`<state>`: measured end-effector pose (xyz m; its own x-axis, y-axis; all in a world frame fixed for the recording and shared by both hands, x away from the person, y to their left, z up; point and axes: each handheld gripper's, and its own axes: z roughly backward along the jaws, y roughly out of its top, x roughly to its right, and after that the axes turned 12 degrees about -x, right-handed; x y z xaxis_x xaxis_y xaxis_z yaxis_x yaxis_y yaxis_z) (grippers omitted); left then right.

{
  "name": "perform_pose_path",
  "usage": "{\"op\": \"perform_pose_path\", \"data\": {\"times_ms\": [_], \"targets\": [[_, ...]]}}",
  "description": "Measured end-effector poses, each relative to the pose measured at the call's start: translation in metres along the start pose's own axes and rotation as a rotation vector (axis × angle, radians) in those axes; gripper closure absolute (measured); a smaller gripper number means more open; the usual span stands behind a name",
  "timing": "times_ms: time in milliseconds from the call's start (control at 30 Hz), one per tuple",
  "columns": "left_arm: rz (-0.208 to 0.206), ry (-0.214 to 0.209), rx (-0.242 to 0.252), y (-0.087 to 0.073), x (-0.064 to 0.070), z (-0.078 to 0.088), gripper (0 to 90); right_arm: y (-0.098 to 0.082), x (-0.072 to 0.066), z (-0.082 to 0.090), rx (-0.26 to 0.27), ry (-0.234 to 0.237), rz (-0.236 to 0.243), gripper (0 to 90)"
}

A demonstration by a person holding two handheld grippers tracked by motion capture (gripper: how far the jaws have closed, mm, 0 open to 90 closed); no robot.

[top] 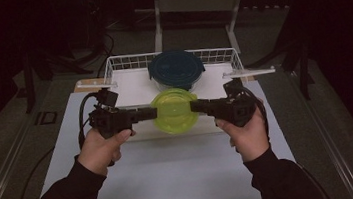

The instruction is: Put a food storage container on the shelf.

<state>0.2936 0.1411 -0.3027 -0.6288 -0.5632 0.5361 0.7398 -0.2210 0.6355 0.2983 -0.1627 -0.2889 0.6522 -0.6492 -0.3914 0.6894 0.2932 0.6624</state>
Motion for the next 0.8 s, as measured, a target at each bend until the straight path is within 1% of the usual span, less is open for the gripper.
{"op": "perform_pose_path", "data": {"times_ms": [133, 200, 233, 367, 500, 667, 733, 767, 800], "targets": [[-0.015, 0.014, 0.016, 0.013, 0.004, 0.007, 80.7, 0.014, -0.002, 0.005, 0.017, -0.005, 0.002, 80.7], [-0.019, 0.014, 0.022, 0.016, 0.004, 0.008, 80.7, 0.02, -0.003, 0.008, 0.023, -0.009, 0.008, 80.8], [-0.019, 0.015, 0.027, 0.021, 0.005, 0.011, 80.7, 0.024, -0.003, 0.01, 0.025, -0.011, 0.008, 80.7], [-0.024, 0.021, 0.03, 0.033, 0.004, 0.014, 80.7, 0.036, -0.004, 0.013, 0.028, -0.024, 0.015, 80.7], [-0.033, 0.029, 0.027, 0.047, 0.002, 0.017, 80.7, 0.049, -0.001, 0.014, 0.028, -0.028, 0.015, 80.7], [-0.054, 0.043, 0.04, 0.065, 0.001, 0.02, 80.7, 0.066, 0.003, 0.017, 0.038, -0.032, 0.016, 80.7], [-0.048, 0.039, 0.046, 0.072, -0.001, 0.02, 80.7, 0.073, 0.005, 0.018, 0.043, -0.037, 0.018, 80.7], [-0.048, 0.039, 0.046, 0.072, -0.001, 0.02, 80.7, 0.073, 0.005, 0.018, 0.043, -0.037, 0.018, 80.7], [-0.047, 0.043, 0.045, 0.078, -0.003, 0.019, 80.8, 0.078, 0.008, 0.018, 0.05, -0.04, 0.015, 80.7]]}}
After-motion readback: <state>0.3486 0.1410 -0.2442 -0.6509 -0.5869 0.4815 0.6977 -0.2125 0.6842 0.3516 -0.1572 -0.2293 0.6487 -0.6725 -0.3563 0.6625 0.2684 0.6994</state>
